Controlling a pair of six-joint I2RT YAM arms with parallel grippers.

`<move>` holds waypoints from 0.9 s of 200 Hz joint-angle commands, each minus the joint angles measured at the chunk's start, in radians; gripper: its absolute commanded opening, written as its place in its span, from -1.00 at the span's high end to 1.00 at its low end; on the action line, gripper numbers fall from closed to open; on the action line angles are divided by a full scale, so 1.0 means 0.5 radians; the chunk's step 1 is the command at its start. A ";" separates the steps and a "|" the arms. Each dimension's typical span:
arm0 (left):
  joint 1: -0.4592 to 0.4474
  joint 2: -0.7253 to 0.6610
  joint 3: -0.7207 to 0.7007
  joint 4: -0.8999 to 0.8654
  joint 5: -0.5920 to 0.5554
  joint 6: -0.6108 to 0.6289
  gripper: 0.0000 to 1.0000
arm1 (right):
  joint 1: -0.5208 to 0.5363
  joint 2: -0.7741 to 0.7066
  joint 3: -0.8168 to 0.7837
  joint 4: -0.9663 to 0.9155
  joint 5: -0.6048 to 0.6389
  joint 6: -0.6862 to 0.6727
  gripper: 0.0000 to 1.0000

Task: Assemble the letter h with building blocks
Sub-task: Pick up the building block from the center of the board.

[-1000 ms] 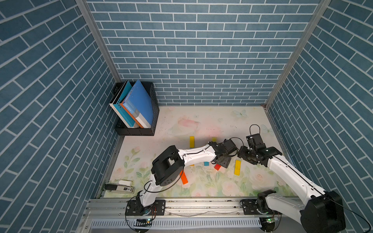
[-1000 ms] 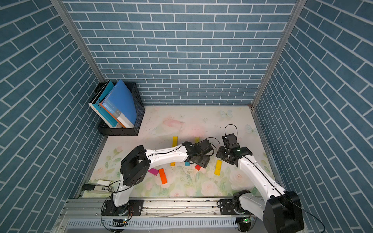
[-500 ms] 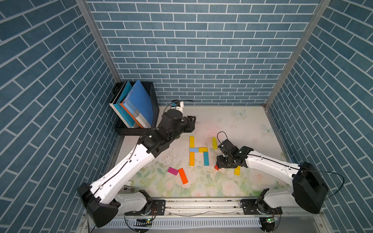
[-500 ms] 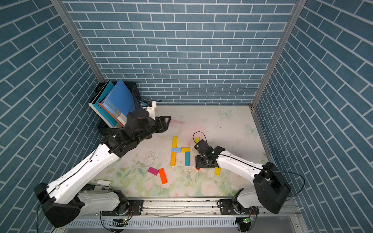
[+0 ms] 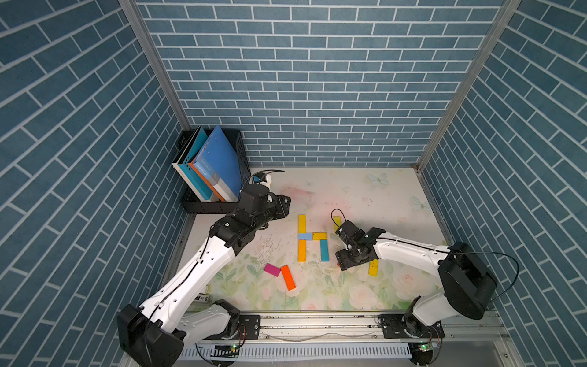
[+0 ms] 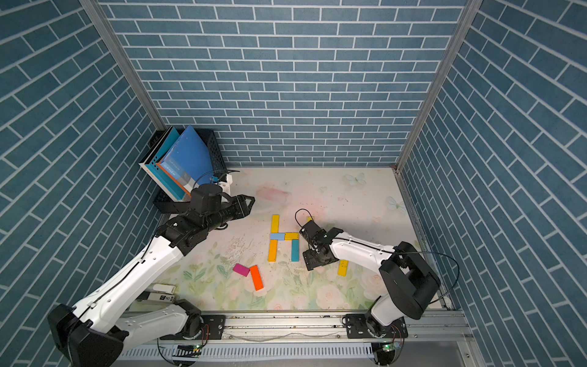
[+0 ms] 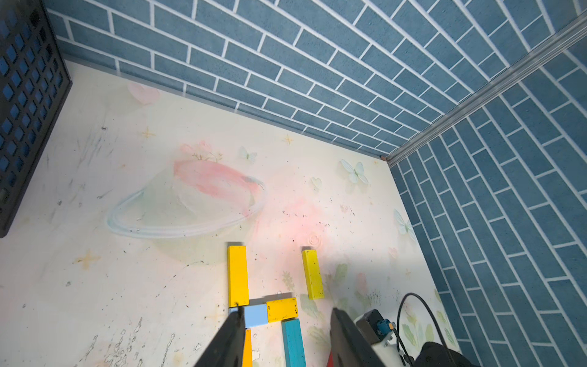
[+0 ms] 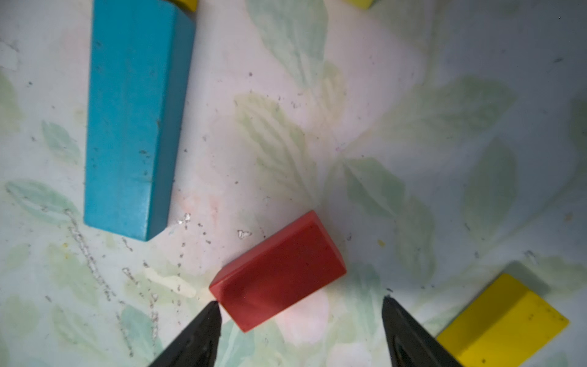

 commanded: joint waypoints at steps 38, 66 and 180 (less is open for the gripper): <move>0.074 -0.053 -0.063 -0.012 0.069 -0.001 0.02 | 0.014 0.105 0.085 -0.037 -0.017 -0.219 -0.61; 0.091 -0.048 -0.086 -0.003 0.094 -0.006 0.02 | 0.016 0.185 0.102 -0.027 0.007 -0.257 -0.61; 0.134 -0.050 -0.123 -0.003 0.113 -0.008 0.01 | -0.033 0.217 0.073 0.075 0.083 -0.155 -0.08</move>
